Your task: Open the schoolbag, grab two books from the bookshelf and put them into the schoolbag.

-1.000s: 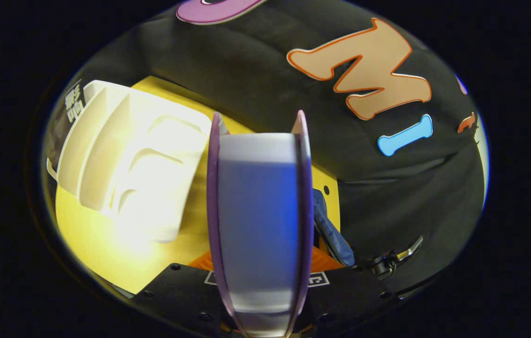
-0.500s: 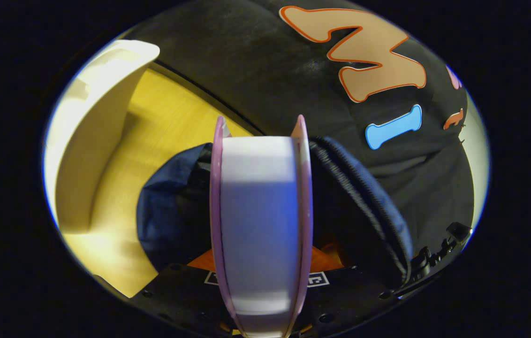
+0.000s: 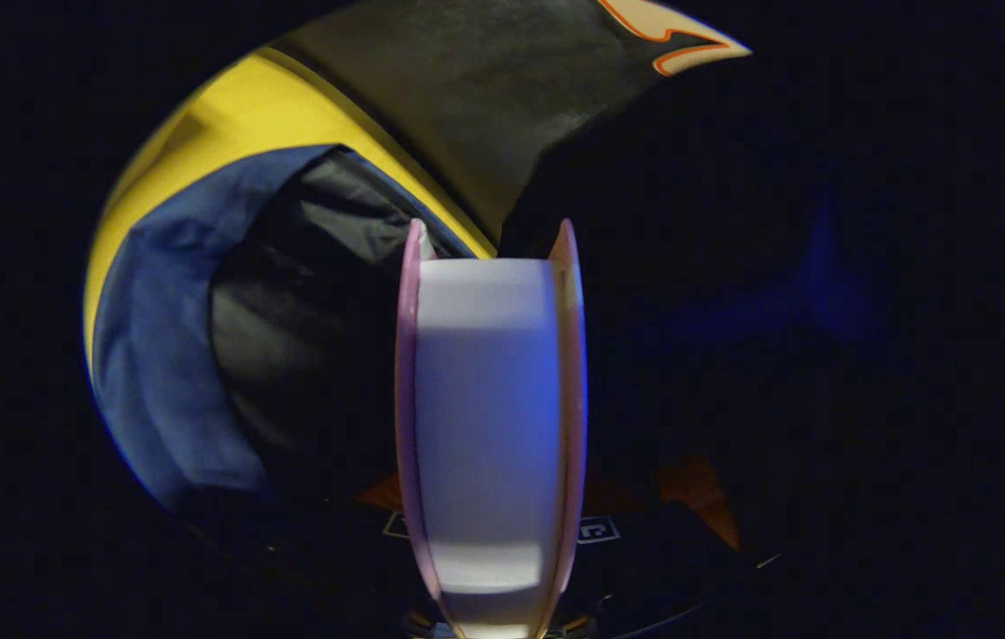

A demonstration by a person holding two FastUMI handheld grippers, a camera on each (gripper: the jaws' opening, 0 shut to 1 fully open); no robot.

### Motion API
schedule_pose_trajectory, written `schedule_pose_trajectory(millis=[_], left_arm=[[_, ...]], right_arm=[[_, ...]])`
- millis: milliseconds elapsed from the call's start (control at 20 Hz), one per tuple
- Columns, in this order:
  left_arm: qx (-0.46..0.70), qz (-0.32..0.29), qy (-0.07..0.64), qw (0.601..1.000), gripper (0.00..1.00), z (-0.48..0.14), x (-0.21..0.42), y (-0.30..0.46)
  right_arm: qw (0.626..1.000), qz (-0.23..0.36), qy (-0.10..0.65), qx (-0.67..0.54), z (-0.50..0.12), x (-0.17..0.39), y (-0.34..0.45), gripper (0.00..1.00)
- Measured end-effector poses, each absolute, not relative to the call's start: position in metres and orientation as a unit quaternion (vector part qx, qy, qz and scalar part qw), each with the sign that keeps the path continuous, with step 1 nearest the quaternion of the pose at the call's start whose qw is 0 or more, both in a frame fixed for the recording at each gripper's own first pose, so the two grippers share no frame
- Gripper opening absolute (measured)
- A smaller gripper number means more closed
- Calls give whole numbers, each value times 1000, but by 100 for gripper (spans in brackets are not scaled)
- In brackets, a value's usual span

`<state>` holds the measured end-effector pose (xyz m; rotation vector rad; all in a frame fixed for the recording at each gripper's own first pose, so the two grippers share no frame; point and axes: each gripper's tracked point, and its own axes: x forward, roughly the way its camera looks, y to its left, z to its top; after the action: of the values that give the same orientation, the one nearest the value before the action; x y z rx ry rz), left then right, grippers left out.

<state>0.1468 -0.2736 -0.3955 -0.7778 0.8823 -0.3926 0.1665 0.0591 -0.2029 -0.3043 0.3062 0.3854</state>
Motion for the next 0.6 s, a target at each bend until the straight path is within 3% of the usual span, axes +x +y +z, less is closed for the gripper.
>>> schedule_pose_trajectory(millis=[350, 550, 600], left_arm=[[-363, -144, 394, 832, 58, -387, 141, -243], [-331, -110, 385, 854, 96, -372, 127, -212], [-319, -106, 387, 859, 96, -368, 119, -206]], right_arm=[[960, 181, 154, -150, -204, 168, 54, 7], [961, 179, 155, -143, -203, 169, 51, 7], [961, 180, 155, -144, -203, 170, 50, 7]])
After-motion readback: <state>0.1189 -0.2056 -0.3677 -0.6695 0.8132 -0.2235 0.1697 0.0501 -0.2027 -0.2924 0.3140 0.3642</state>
